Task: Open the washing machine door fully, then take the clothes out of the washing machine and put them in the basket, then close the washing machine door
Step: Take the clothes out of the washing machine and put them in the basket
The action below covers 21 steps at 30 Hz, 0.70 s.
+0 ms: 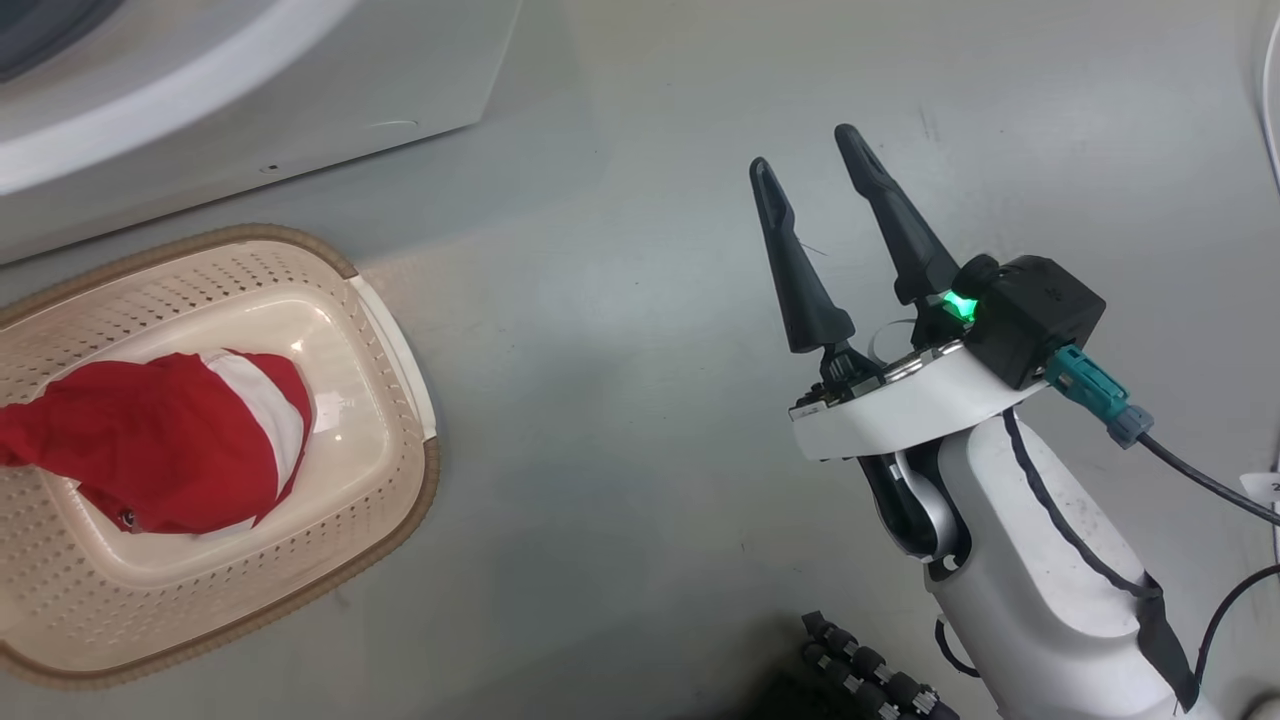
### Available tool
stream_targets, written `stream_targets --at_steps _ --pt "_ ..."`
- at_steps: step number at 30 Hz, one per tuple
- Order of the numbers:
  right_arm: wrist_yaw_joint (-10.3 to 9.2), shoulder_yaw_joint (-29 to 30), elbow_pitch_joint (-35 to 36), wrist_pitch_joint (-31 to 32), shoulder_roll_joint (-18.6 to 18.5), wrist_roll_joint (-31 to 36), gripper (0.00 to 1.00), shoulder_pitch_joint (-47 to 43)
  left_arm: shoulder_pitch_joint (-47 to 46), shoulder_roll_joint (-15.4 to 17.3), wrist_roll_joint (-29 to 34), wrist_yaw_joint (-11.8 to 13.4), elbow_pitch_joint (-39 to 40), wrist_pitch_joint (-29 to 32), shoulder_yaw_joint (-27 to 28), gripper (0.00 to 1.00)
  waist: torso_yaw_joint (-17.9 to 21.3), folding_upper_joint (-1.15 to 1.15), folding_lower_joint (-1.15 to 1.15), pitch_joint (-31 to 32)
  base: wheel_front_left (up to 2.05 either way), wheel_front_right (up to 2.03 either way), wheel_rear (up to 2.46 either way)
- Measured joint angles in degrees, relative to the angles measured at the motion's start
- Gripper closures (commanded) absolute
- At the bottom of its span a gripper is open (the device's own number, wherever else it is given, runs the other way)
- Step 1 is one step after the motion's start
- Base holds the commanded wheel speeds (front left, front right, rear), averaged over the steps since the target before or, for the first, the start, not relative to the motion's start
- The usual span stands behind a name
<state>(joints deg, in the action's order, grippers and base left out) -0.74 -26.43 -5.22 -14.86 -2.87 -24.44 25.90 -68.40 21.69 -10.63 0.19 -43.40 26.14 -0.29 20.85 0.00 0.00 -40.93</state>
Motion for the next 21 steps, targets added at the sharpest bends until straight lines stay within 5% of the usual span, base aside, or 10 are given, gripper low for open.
stream_targets --at_steps 21 --pt "0.65 1.26 -3.31 0.00 -0.11 5.00 0.00 0.33 7.04 -8.95 -2.07 -1.52 4.41 -17.07 -1.48 1.00 -6.08 0.00 0.00 4.04 0.00 0.00 0.00"
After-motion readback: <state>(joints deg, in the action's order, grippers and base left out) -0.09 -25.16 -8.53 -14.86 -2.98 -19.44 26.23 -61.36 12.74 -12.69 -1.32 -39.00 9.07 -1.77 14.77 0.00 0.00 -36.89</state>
